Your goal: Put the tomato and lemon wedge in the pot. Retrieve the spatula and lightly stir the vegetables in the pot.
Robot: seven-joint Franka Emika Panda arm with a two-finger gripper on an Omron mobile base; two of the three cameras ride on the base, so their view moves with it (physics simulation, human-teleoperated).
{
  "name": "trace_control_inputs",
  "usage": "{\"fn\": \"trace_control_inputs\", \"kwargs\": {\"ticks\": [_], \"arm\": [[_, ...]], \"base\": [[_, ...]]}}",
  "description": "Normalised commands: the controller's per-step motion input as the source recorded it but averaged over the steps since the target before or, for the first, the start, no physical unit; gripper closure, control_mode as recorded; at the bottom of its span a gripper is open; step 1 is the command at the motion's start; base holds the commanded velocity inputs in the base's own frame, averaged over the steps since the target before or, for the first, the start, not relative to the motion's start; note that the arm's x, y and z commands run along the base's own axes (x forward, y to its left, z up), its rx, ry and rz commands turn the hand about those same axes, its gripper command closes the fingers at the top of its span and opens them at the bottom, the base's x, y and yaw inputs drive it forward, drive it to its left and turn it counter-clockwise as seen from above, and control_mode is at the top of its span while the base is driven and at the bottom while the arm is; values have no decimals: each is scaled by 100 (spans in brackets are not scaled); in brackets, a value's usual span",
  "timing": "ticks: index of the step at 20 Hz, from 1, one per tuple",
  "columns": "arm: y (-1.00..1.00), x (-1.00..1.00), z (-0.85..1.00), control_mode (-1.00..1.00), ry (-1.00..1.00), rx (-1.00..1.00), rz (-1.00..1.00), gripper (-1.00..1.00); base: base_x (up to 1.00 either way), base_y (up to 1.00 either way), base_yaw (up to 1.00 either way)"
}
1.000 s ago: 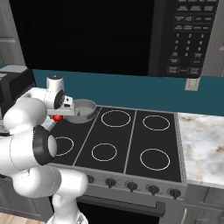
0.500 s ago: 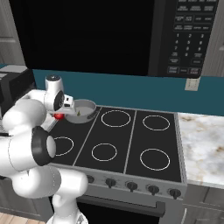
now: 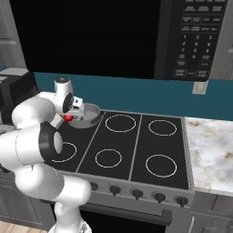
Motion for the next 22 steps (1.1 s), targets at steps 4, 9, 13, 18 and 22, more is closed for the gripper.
{"fn": "trace_control_inputs", "kwargs": {"ticks": [4,9,13,18,22], "arm": [[-2,44,-4,-100,0,0,-4,100],[0,43,-6,-100,1,0,-3,100],[0,41,-6,-100,1,0,-3,100],[0,26,-33,-100,5,0,-2,100],[0,22,-10,-100,5,-1,-2,100]], "base": [[0,0,0],[0,0,0],[0,0,0],[0,0,0],[0,0,0]]}}
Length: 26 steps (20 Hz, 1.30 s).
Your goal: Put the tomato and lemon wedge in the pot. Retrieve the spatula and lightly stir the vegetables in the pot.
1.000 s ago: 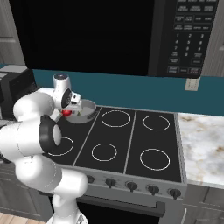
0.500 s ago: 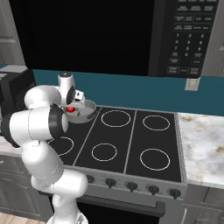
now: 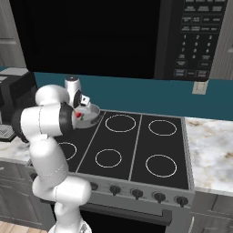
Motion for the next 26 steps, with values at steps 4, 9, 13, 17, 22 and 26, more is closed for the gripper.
{"fn": "trace_control_inputs", "kwargs": {"ticks": [4,9,13,17,22,26], "arm": [[0,29,-17,-100,11,-3,-2,100],[0,15,-24,-100,10,-4,-1,100],[1,11,0,-100,2,-2,0,100],[7,33,0,-100,0,0,0,100],[13,38,-1,-100,0,0,0,100],[7,34,-20,-100,-1,0,0,100]], "base": [[0,0,0],[0,0,0],[0,0,0],[0,0,0],[0,0,0],[0,0,0]]}}
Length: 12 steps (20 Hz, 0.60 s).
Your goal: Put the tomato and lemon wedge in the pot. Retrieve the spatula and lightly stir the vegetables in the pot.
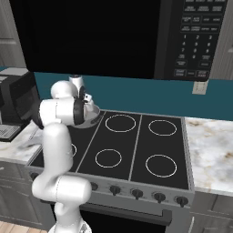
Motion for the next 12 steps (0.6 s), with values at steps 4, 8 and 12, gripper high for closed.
{"fn": "trace_control_inputs", "kwargs": {"ticks": [4,8,12], "arm": [[0,22,-22,-100,0,0,0,100],[-19,4,-5,-100,0,0,0,100],[-21,8,-4,-100,0,0,0,100]], "base": [[0,0,0],[0,0,0],[0,0,0]]}}
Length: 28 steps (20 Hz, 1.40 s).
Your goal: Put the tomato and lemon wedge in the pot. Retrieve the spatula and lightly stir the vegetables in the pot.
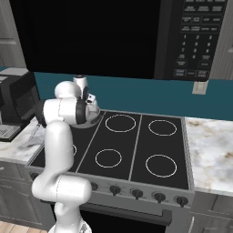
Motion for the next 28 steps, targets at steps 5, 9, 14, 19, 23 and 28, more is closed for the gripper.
{"fn": "trace_control_inputs", "kwargs": {"ticks": [5,9,14,19,23,28], "arm": [[-6,11,-23,-100,0,0,0,100],[0,11,-33,-100,3,0,0,100],[0,1,-4,-100,0,0,0,100],[0,14,0,-100,0,0,0,100],[0,24,0,-100,0,0,0,100],[0,3,0,-100,0,0,0,100]], "base": [[0,0,0],[0,0,0],[0,0,0],[0,0,0],[0,0,0],[0,0,0]]}}
